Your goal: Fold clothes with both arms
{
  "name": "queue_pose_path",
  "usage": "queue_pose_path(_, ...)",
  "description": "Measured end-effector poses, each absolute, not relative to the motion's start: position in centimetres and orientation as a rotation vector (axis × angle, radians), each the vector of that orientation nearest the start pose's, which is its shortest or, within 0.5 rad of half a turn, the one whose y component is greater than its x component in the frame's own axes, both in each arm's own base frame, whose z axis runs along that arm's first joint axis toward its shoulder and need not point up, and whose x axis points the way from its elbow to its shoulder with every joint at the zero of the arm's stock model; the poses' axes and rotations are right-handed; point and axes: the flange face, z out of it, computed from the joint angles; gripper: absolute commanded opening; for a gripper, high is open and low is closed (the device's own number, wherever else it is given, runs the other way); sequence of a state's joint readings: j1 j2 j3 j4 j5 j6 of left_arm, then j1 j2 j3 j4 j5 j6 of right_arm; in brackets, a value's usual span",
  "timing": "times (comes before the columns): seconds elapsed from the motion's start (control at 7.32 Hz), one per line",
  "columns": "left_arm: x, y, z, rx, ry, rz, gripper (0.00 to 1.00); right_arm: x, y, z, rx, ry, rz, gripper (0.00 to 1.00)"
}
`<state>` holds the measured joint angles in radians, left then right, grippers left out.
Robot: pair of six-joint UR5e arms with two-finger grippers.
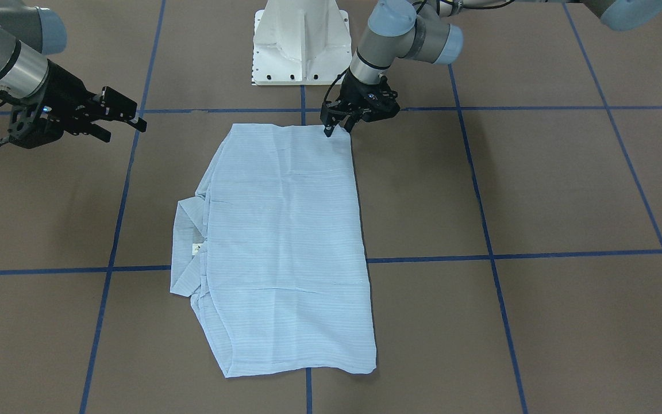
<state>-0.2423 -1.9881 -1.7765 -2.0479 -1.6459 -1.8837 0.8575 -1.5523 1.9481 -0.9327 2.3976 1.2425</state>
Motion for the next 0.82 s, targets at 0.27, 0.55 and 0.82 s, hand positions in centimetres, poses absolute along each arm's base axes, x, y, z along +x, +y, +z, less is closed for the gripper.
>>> queue_pose_path(0.27, 57.6, -27.2, 27.8, -0.107, 1.107, -0.457, 0.0, -26.8, -40.1, 38.5, -0.078, -1.215, 0.035, 1.0)
queue_pose_path(0.55, 57.5, -27.2, 27.5, -0.113, 1.114, -0.468, 0.0, -26.7, -40.1, 38.4, -0.079, -1.217, 0.034, 1.0)
queue_pose_path(0.82, 57.0, -27.3, 26.8, -0.117, 1.13, -0.473, 0.0, -26.8, -40.1, 38.4, -0.079, -1.217, 0.034, 1.0)
